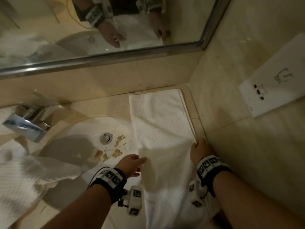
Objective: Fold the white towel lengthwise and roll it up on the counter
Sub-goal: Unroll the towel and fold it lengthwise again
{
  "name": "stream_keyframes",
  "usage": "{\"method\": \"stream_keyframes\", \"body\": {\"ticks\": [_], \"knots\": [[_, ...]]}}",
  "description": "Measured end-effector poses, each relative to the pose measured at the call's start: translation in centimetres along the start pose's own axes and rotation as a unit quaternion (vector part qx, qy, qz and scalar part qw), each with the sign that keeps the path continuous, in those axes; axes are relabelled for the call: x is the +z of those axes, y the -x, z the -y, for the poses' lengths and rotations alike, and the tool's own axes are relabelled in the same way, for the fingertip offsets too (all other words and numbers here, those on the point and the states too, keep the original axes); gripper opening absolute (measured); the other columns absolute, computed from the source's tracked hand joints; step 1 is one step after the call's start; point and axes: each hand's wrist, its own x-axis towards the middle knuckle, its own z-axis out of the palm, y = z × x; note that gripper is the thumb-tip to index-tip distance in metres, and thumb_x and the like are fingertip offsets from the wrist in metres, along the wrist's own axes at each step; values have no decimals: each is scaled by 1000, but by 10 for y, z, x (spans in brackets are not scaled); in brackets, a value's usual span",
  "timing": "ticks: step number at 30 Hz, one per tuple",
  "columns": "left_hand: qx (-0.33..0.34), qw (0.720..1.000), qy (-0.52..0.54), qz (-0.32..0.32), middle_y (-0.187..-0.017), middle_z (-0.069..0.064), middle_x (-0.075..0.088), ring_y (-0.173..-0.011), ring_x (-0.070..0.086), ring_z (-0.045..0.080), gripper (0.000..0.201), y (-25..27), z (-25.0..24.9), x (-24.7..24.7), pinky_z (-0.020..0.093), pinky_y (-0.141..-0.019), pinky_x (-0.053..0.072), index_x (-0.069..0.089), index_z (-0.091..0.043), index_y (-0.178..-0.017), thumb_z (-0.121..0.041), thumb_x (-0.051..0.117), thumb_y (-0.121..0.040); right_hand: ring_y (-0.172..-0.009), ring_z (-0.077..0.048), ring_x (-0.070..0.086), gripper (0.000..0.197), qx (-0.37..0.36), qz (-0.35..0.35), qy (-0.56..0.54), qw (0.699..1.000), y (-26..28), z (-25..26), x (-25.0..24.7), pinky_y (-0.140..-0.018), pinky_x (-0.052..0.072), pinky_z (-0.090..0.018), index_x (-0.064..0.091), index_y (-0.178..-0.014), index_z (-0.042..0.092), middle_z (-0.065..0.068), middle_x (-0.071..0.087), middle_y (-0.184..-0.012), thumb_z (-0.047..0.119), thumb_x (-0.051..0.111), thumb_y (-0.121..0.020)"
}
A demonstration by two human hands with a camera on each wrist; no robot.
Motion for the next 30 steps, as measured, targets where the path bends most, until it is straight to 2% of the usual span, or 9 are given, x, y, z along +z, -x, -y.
{"method": "stream_keyframes", "body": {"ticks": [4,8,11,13,16,22,25,27,30], "knots": [[-13,1000,18,-6,-106,7,77,-99,72,23,29,-6,-3,5,42,-95,58,72,-10,-106,-34,75,-91,-100,-39,63,22,-14,-62,-3,998,-3,-1,0,-81,49,-40,49,-113,10,-19,61,-114,26,42,-100],[-31,997,-72,0,-101,9,74,-93,70,24,33,-13,-7,7,35,-81,61,69,-6,-94,-36,81,-84,-117,-40,58,39,70,8,14,997,-12,0,-4,-93,47,-42,43,-131,6,-23,54,-133,27,44,-99],[-21,989,-143,-13,-91,8,68,-81,63,23,34,-21,-13,6,37,-77,56,61,-10,-85,-39,79,-84,-118,-40,57,45,68,3,1,998,-22,10,-6,-96,48,-45,42,-132,10,-19,53,-135,31,49,-93],[-8,993,-111,-33,-101,7,68,-91,66,26,42,-27,-21,7,40,-83,57,60,-13,-100,-48,76,-85,-120,-38,54,49,28,-10,28,999,-28,20,-3,-98,48,-48,44,-133,13,-15,50,-136,37,49,-91],[0,995,92,-39,-116,10,69,-103,69,30,50,-39,-40,6,47,-87,61,59,-13,-122,-47,74,-89,-121,-35,50,50,-39,-40,75,996,-39,35,-1,-103,44,-46,49,-134,15,-14,49,-135,44,47,-94],[66,988,-7,-137,-96,4,75,-89,72,28,20,-55,-59,-1,49,-88,60,72,-20,-92,-40,72,-90,-114,-36,58,41,-45,-57,61,995,-63,54,-4,-95,51,-47,49,-129,13,-15,55,-129,37,53,-96],[58,984,-29,-164,-101,5,74,-91,69,28,20,-54,-53,-8,50,-91,58,70,-18,-95,-38,68,-92,-109,-34,63,37,-51,-9,43,998,-72,50,-5,-93,53,-46,53,-122,16,-12,63,-120,43,54,-95],[58,981,-39,-182,-101,5,73,-92,68,29,17,-52,-47,-14,50,-91,57,66,-21,-88,-38,69,-92,-105,-32,64,33,-48,28,40,998,-76,46,-4,-90,53,-40,60,-116,20,-9,67,-113,46,52,-96],[89,977,-55,-187,-92,3,73,-87,68,26,26,-47,-50,-18,50,-88,58,69,-21,-82,-46,70,-88,-101,-30,64,28,-55,21,19,998,-79,51,-9,-82,49,-33,61,-111,23,-6,68,-108,46,52,-97]]}}
